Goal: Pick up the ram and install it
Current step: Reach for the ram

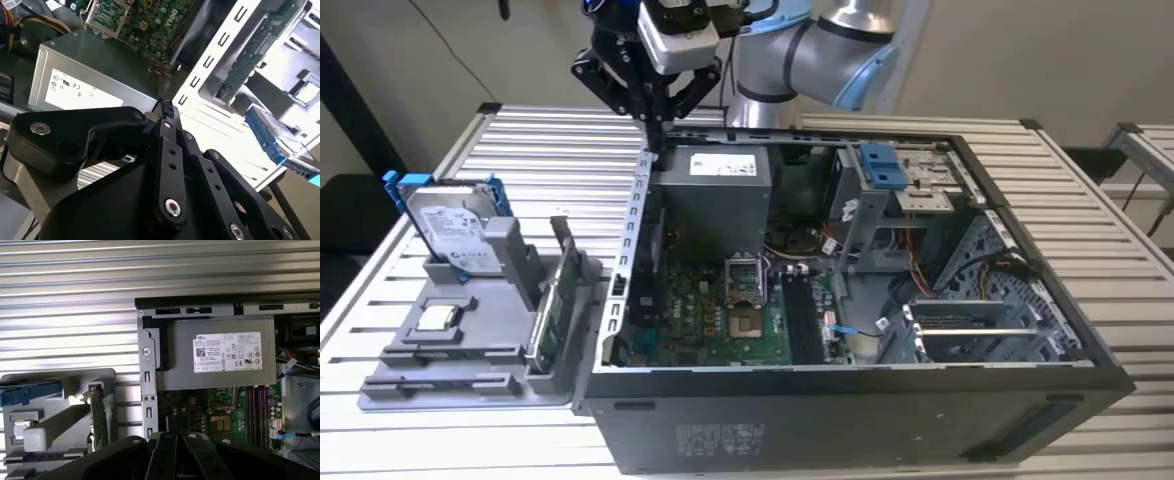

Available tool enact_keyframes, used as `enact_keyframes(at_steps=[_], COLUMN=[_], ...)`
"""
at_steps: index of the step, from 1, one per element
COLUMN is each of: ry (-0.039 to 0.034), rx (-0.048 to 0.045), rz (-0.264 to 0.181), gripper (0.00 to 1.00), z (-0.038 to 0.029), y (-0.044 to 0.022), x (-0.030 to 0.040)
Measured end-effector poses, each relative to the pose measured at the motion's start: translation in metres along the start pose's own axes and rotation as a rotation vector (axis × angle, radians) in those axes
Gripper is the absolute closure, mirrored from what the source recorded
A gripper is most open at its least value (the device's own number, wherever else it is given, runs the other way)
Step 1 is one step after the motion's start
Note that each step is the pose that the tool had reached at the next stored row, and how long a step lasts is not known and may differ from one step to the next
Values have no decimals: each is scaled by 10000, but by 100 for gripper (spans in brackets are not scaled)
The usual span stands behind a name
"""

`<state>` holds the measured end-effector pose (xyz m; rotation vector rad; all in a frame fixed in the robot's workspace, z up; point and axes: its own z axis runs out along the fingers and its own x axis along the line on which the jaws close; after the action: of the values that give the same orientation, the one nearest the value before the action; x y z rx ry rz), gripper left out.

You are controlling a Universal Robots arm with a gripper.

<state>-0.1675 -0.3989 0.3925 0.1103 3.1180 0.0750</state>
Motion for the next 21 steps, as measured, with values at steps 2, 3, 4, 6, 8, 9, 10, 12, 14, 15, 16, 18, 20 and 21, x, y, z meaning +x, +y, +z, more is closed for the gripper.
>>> enact_keyframes(at_steps=[2,3,4,6,8,9,10,12,14,15,16,18,20,21], ry=[0,0,0,-1,0,0,0,0,0,0,0,0,0,0], rx=[0,0,0,0,0,0,0,0,0,0,0,0,0,1], rz=[0,0,0,0,0,0,0,0,0,0,1,0,1,0], gripper=[89,89,89,89,89,89,89,89,89,89,89,89,89,89], z=[0,-1,-1,-1,-2,-2,-2,-3,-3,-3,-3,-4,-4,-5], y=[-2,-2,-3,-4,-6,-6,-7,-8,-9,-10,-11,-12,-14,-14], x=[21,31,42,59,78,86,94,114,132,144,154,174,196,205])
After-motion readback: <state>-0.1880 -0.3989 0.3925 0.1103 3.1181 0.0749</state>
